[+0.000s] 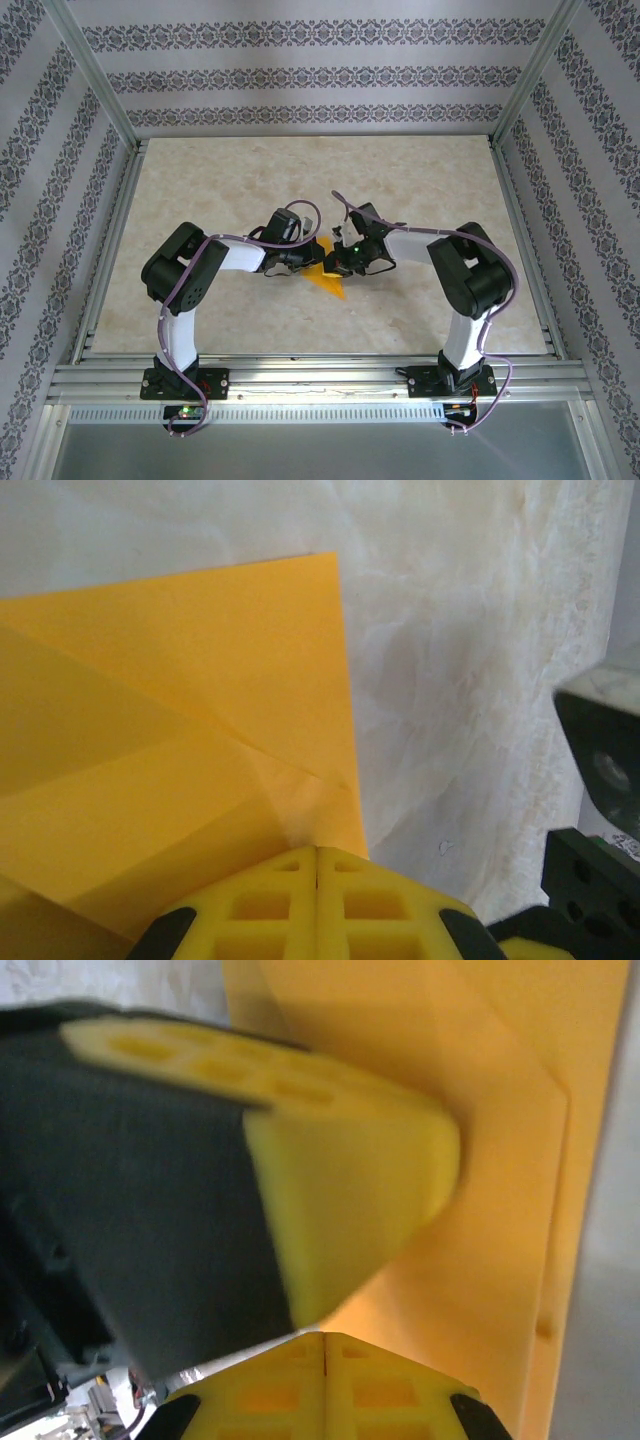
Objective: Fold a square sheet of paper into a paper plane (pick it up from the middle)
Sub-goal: Fourth fold the wing at the center of the table.
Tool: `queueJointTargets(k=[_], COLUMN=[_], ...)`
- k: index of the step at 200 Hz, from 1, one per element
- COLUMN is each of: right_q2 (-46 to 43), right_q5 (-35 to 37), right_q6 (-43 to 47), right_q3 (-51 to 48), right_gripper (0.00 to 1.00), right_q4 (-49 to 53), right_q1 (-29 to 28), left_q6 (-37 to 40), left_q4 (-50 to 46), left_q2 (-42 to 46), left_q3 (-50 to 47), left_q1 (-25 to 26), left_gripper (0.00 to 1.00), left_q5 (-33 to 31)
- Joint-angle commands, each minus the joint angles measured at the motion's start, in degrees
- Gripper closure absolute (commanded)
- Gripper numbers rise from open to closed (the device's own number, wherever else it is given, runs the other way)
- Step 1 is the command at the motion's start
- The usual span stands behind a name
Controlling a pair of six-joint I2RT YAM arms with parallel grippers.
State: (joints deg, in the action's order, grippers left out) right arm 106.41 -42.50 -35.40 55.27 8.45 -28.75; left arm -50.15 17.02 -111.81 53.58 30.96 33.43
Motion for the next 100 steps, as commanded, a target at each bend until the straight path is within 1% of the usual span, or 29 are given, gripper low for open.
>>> queueJointTargets(k=[1, 36, 64, 100], right_q2=[2.51, 1.69, -1.37, -4.72], right_q5=[3.11, 2.57, 0.45, 0.27], right_q6=[-1.06, 0.69, 1.83, 2.80], right_q3=[0.17, -5.93, -9.79, -14.13], right_gripper=[0.97, 0.95, 0.92, 0.91], right_q4=[-0.13, -0.12, 0.07, 0.61], right_q1=[-0.49, -0.25, -0.76, -0.78], left_q6=[0.85, -0.16, -0.41, -0.10], left_q4=[-4.80, -3.50, -3.37, -4.16], left_q2=[-1.47, -1.57, -1.57, -1.66], left_q3=[-2.28, -3.01, -3.57, -3.75], left_q1=[-0.15, -0.85, -1.47, -1.78], left_gripper=[0.97, 0.97, 0.98, 0.98], left_q5=[-2.40, -2.14, -2.35, -2.58])
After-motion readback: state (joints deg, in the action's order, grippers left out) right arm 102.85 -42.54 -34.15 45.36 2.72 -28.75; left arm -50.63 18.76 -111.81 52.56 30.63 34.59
